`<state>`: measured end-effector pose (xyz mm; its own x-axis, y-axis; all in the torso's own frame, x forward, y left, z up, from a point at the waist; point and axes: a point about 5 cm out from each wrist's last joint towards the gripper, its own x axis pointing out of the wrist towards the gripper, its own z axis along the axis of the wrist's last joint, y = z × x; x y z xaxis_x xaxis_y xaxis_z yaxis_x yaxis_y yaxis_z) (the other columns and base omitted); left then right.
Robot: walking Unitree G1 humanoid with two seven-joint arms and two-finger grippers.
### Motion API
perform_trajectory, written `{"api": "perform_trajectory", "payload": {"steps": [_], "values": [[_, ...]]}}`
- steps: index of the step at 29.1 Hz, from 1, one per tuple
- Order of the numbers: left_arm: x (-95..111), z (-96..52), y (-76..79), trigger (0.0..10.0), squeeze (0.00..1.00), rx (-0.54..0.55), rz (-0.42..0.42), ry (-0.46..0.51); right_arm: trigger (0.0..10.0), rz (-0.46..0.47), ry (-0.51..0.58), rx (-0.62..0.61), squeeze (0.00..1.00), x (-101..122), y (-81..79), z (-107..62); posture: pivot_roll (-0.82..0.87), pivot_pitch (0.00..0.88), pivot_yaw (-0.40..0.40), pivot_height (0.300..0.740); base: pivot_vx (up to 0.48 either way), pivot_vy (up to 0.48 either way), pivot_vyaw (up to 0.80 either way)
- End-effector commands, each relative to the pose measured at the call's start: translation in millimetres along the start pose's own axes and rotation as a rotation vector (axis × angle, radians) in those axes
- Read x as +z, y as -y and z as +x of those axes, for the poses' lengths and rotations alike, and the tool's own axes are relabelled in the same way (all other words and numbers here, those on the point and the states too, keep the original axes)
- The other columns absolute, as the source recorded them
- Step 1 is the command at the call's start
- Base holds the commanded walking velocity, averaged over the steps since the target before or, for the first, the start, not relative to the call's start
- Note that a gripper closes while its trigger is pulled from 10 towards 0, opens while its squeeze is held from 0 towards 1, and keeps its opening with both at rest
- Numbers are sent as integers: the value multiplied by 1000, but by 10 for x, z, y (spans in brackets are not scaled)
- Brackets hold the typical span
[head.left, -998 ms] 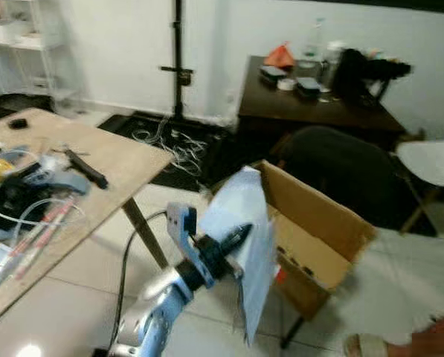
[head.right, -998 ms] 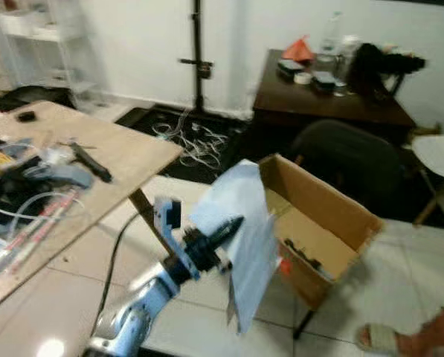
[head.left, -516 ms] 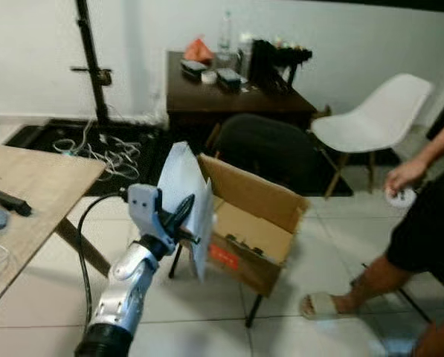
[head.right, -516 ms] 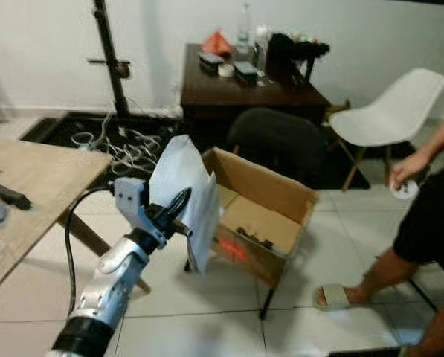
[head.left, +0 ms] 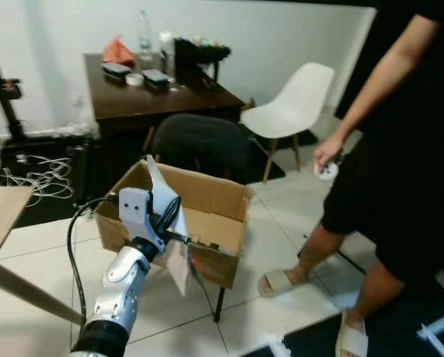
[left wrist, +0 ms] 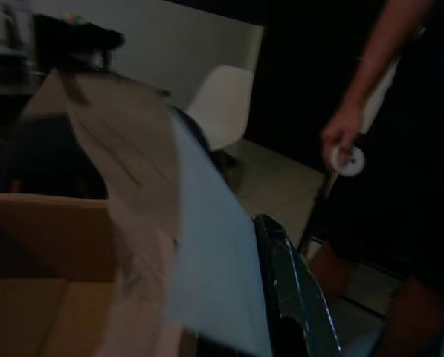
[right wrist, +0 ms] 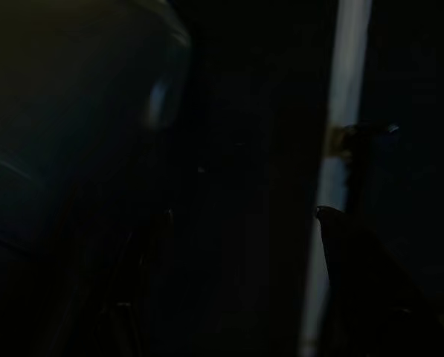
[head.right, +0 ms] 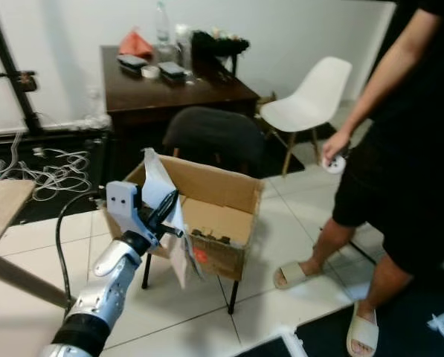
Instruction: Picking trash to rubbish bin
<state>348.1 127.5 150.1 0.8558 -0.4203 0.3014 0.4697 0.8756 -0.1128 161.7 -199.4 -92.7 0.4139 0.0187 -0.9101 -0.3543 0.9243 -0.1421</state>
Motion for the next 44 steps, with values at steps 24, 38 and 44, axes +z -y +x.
{"api": "perform_trajectory", "payload": {"steps": [24, 38, 44], "values": [[-52, 57, 126, 10000, 0, -23, -8, 3, 10000, 31, 14, 0, 0, -6, -4, -1, -140, 99, 27, 740, 0, 0, -333], [-43, 81, 100, 10000, 0, -5, 23, -7, 10000, 35, 21, -3, 0, 14, 7, -1, -146, 94, 28, 740, 41, 0, 0], [-44, 95, 131, 10000, 0, -23, 19, -5, 10000, 37, 21, -4, 0, 11, 8, -1, -147, 94, 28, 740, 300, 0, 0]]}}
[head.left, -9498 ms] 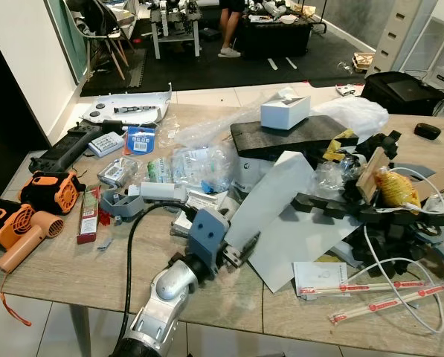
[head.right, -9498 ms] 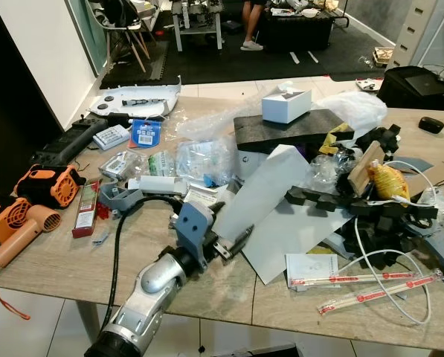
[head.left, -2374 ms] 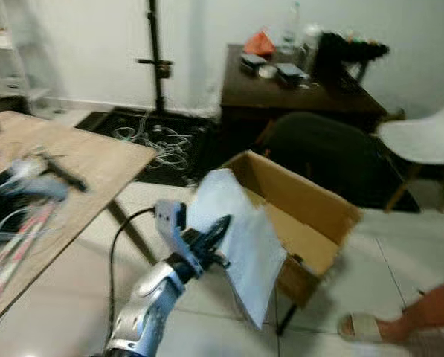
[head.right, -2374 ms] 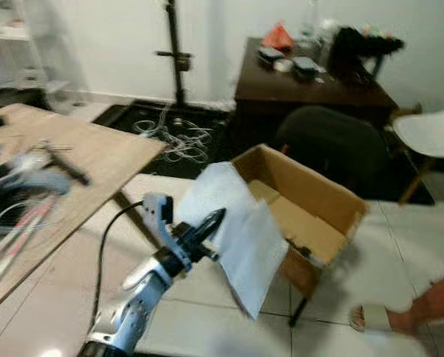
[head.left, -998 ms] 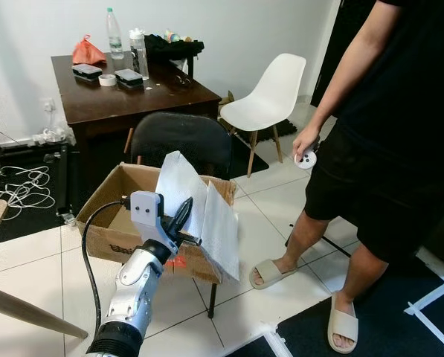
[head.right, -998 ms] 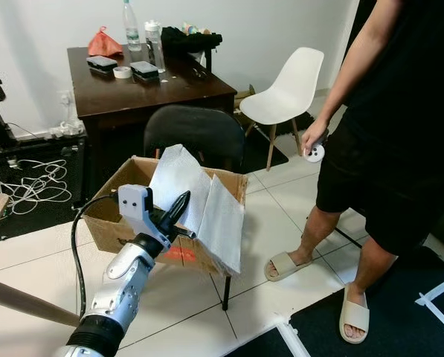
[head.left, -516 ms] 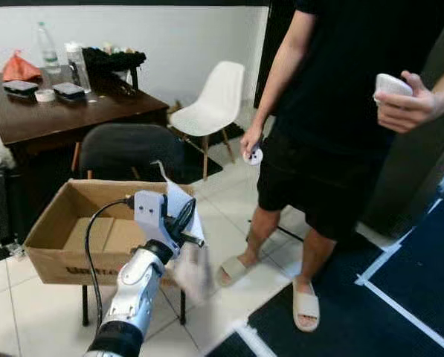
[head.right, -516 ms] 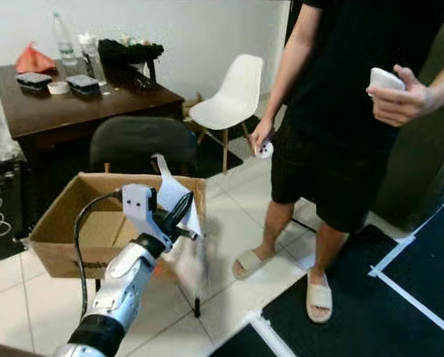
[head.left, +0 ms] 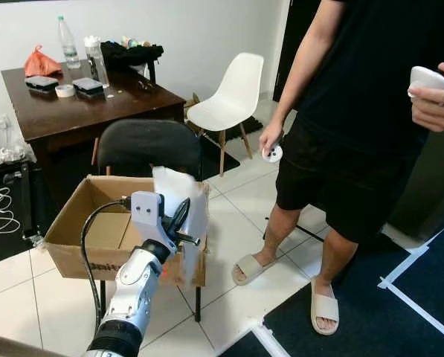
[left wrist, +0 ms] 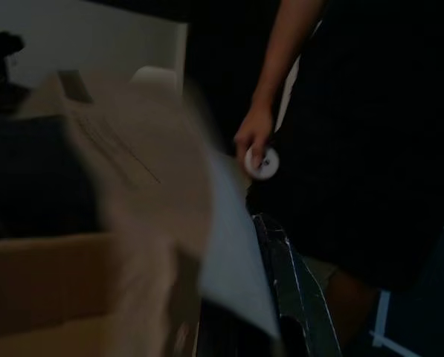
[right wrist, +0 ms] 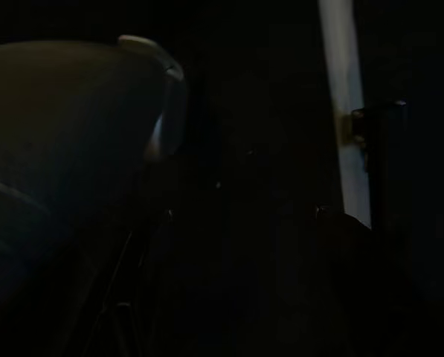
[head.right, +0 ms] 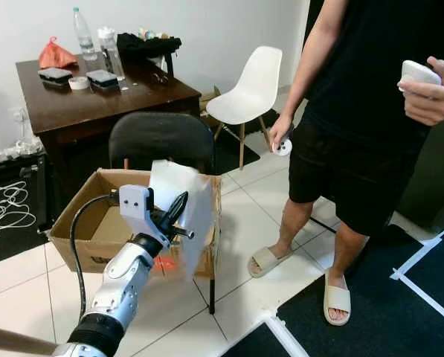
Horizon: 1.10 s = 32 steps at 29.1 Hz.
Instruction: Picking trash to rubbish bin
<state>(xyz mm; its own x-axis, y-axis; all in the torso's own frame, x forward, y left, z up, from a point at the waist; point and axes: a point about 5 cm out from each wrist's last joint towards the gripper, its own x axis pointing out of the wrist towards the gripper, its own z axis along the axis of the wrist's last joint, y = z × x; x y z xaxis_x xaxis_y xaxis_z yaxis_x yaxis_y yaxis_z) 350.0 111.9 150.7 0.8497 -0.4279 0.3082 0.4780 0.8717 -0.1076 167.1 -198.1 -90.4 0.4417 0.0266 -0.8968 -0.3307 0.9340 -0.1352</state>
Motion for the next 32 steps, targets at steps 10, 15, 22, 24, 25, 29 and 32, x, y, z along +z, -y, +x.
{"api": "perform_trajectory", "payload": {"steps": [10, 15, 22, 24, 25, 29, 32], "values": [[22, -2, -96, 10000, 0, -2, 51, -18, 10000, 15, -9, -2, 0, -49, 2, -6, -147, 94, 28, 740, 344, 0, 0], [79, -38, -273, 10000, 0, 32, 72, -21, 10000, 16, -8, -4, 0, -43, 12, -6, -155, 94, 28, 740, 366, 0, 0], [75, -92, -361, 10000, 0, 47, 88, -33, 10000, 14, -7, -5, 0, -40, 27, -8, -156, 93, 25, 740, 364, 0, 0], [58, -101, -349, 10000, 0, 32, 88, -38, 10000, 11, -8, -6, 0, -38, 35, -9, -156, 94, 22, 740, 360, 0, 0], [58, -101, -349, 10000, 0, 32, 88, -38, 10000, 11, -8, -6, 0, -38, 35, -9, -156, 94, 22, 740, 356, 0, 0], [-9, -117, -256, 10000, 0, -38, 83, -57, 10000, 7, -9, -9, 0, -39, 49, -11, -157, 93, 19, 740, 291, 0, 0], [-99, -141, -175, 10000, 0, -78, 75, -87, 10000, 4, -10, -12, 0, -42, 64, -14, -158, 91, 16, 740, 240, 0, 0]]}}
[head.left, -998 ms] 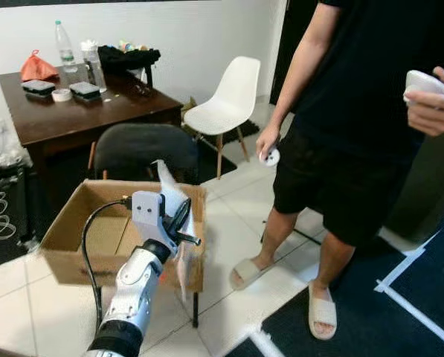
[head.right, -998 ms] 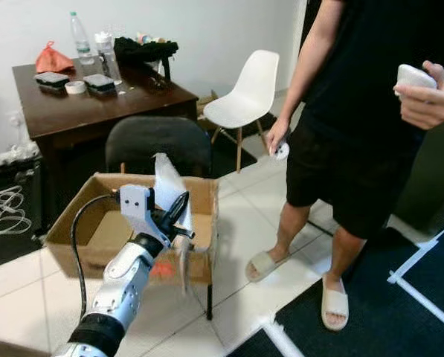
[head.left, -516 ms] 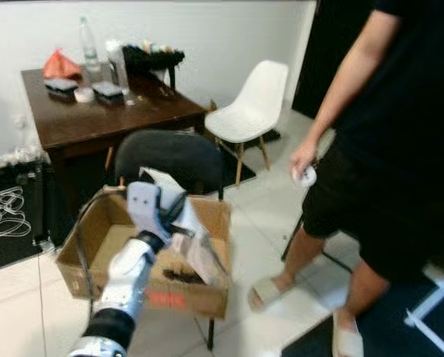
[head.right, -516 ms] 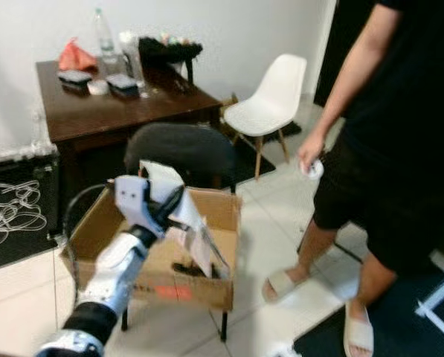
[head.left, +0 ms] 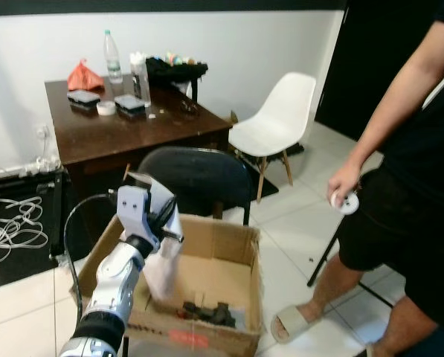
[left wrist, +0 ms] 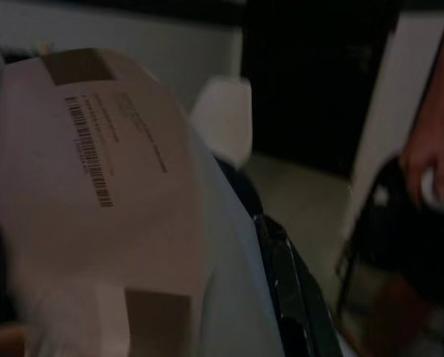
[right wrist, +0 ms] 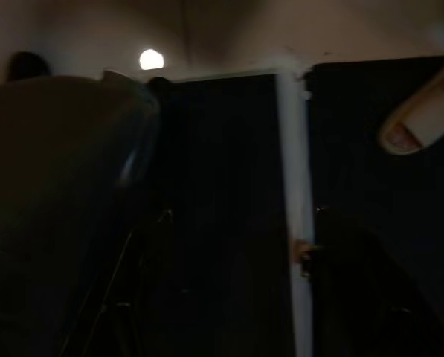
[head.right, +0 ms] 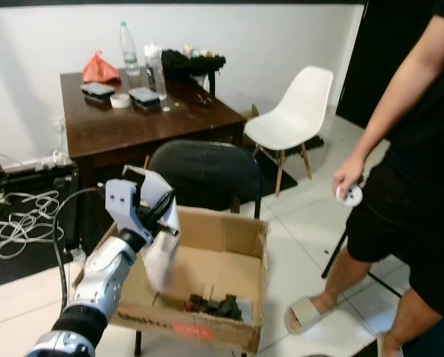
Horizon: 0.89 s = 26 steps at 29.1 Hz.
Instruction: Picking trash to rubbish bin
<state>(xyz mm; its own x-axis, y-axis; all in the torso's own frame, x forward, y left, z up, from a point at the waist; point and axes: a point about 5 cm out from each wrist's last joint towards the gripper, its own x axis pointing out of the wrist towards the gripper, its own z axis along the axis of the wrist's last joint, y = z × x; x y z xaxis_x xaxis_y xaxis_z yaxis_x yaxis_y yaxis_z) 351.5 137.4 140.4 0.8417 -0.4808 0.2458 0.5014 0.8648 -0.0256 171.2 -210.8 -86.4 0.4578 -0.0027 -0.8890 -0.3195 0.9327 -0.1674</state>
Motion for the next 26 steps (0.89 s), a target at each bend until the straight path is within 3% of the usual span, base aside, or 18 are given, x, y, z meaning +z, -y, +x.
{"api": "perform_trajectory", "payload": {"steps": [1, 14, 17, 26], "values": [[-65, -8, 80, 10000, 0, -38, 4, -20, 10000, 8, -17, 21, 0, -49, -72, 4, -158, 91, 16, 740, 240, 0, 0], [-192, 7, 308, 10000, 0, -120, -17, -41, 10000, 6, -22, 19, 0, -76, -63, -1, -169, 93, 18, 740, 351, 0, 0], [-248, -1, 355, 10000, 0, -139, -32, -73, 10000, 9, -26, 21, 0, -95, -75, -2, -170, 96, 19, 740, 0, 0, 0], [-465, -79, 532, 10000, 0, -225, 52, -189, 10000, 16, -35, 23, 0, -142, -95, -7, -171, 108, 25, 740, 0, 0, 0]]}}
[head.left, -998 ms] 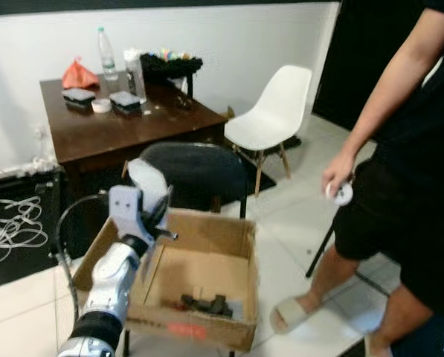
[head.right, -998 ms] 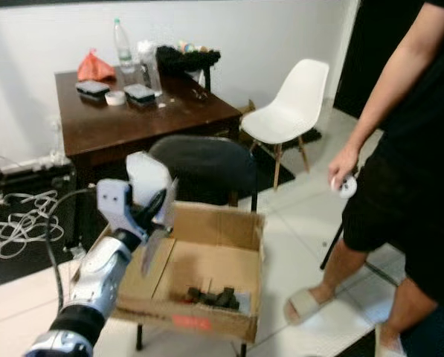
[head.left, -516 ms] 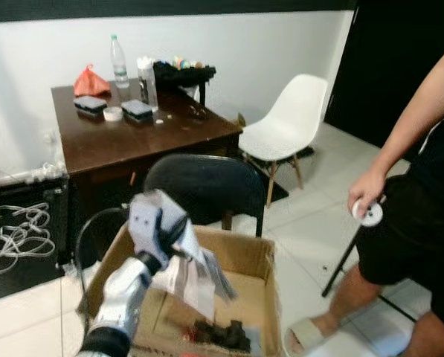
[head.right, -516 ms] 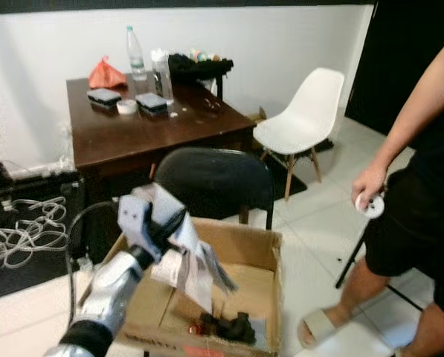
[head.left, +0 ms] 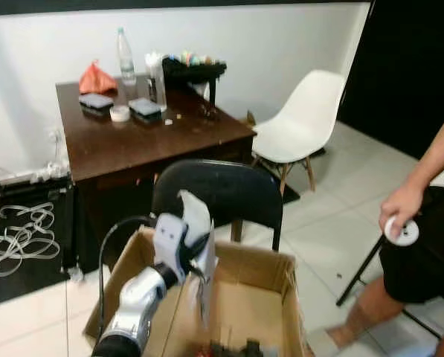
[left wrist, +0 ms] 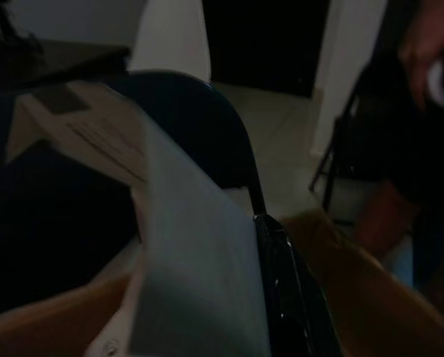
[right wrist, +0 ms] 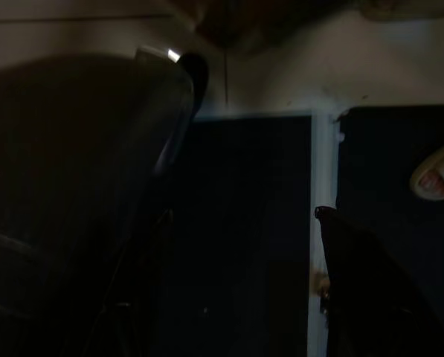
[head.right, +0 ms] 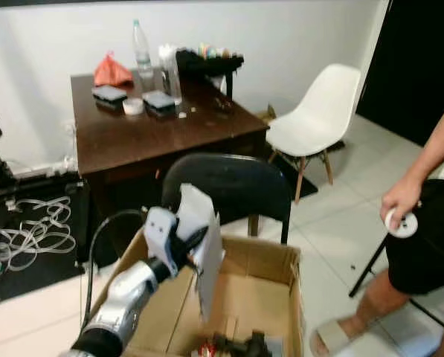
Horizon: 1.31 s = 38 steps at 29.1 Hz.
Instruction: Picking trash to rubbish bin
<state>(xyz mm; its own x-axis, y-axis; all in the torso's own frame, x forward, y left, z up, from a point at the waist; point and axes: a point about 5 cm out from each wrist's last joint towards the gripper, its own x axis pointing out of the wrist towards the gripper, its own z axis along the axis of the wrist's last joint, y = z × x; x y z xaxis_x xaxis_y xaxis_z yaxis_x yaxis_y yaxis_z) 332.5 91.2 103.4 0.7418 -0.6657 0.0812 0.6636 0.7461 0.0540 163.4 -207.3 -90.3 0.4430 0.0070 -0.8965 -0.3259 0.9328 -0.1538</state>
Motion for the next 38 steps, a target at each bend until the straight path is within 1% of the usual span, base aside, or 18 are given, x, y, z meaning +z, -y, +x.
{"api": "perform_trajectory", "payload": {"steps": [1, 2, 4, 5, 6, 8, 9, 12, 14, 17, 21, 22, 24, 26, 34, 38], "values": [[-108, -23, 87, 10000, 0, -19, 17, -39, 10000, 15, -23, 8, 0, -77, -32, -5, -172, 111, 25, 740, 0, 0, 0], [-108, -23, 87, 10000, 0, -19, 17, -39, 10000, 15, -23, 8, 0, -77, -32, -5, -172, 111, 25, 740, 0, 0, 0], [-168, -16, 152, 10000, 0, -40, 42, -76, 10000, 16, -24, 8, 0, -82, -35, -5, -173, 112, 25, 740, 0, 0, 0], [-189, -14, 176, 10000, 67, -47, 56, -88, 10000, 16, -24, 8, 0, -83, -37, -5, -173, 112, 25, 740, 0, 0, 0], [-215, -13, 207, 10000, 1000, -63, 71, -104, 10000, 16, -25, 8, 0, -86, -37, -5, -173, 113, 25, 740, 0, 0, 0], [-230, -13, 226, 10000, 1000, -73, 81, -114, 10000, 16, -25, 8, 0, -88, -38, -5, -173, 113, 25, 740, 0, 0, 0], [-245, -8, 263, 10000, 1000, -81, 92, -116, 10000, 15, -27, 8, 0, -95, -37, -7, -174, 116, 24, 740, 0, 0, 0], [-244, 2, 289, 10000, 1000, -85, 113, -114, 10000, 14, -28, 8, 0, -101, -37, -7, -173, 116, 24, 740, 0, 0, 0], [-258, 7, 318, 10000, 1000, -104, 158, -130, 10000, 13, -29, 8, 0, -107, -40, -8, -173, 117, 24, 740, 0, 0, 0], [-259, 14, 327, 10000, 1000, -109, 177, -134, 10000, 13, -29, 10, 0, -103, -44, -7, -172, 118, 24, 740, 0, 0, 0], [-253, 24, 324, 10000, 1000, -102, 166, -132, 10000, 13, -29, 10, 0, -100, -48, -6, -172, 117, 24, 740, 0, 0, 0], [-248, 29, 316, 10000, 0, -98, 142, -130, 10000, 13, -28, 11, 0, -95, -50, -5, -172, 117, 24, 740, 0, 0, 0], [-244, 28, 300, 10000, 0, -96, 92, -127, 10000, 12, -27, 11, 0, -88, -53, -3, -169, 113, 25, 740, 0, 0, 0], [-247, 13, 275, 10000, 0, -99, 83, -135, 10000, 12, -25, 11, 0, -78, -55, -1, -169, 113, 25, 740, 0, 0, 0], [-298, -44, 221, 10000, 0, -81, 128, -177, 10000, 9, -22, 17, 0, -56, -82, 5, -155, 109, 28, 740, 0, 0, 0], [-319, -64, 218, 10000, 0, -79, 135, -186, 10000, 8, -21, 21, 0, -54, -99, 7, -151, 107, 30, 740, -252, 0, 0]]}}
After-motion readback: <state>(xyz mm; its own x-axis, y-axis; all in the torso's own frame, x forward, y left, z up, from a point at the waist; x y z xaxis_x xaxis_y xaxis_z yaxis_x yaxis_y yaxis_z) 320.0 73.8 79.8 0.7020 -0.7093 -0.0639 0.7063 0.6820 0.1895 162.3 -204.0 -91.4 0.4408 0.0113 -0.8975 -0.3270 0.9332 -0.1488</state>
